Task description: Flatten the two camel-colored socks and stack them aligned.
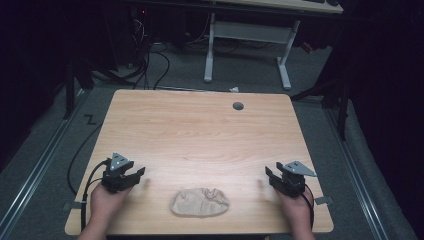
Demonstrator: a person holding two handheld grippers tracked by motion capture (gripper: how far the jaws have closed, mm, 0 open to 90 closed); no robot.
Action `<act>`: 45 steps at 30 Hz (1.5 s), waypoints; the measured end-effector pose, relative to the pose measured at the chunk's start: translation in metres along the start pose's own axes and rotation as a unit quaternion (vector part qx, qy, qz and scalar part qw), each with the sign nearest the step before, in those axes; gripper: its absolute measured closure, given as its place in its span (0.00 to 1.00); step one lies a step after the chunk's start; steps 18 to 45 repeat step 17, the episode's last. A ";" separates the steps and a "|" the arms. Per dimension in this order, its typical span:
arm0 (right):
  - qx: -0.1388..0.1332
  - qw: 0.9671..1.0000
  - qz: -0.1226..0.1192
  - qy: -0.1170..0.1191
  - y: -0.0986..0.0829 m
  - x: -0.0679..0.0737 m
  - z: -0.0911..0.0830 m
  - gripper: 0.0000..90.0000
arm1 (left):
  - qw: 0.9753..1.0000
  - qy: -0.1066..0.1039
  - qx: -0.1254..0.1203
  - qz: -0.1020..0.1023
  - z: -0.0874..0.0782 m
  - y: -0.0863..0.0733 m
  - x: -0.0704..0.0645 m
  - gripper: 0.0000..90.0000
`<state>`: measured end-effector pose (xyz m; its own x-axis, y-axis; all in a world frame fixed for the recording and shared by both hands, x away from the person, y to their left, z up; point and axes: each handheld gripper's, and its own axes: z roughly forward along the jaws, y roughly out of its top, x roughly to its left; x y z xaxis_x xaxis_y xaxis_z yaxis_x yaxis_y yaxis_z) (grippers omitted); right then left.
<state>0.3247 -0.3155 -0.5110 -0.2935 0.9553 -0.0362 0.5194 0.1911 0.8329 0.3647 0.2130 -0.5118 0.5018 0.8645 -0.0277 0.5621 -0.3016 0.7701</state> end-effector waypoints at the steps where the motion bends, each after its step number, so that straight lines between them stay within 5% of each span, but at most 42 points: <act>1: 0.001 1.000 0.007 -0.001 0.000 0.001 0.000 0.56 | 1.000 0.000 0.001 0.002 -0.001 0.000 0.000 0.54; 16: 0.007 1.000 -0.005 0.002 0.005 0.014 0.010 0.54 | 0.999 -0.011 0.016 0.050 -0.010 -0.008 -0.018 0.53; 45: 0.007 1.000 -0.007 0.003 0.005 0.014 0.011 0.53 | 0.999 -0.012 0.016 0.050 -0.010 -0.009 -0.018 0.53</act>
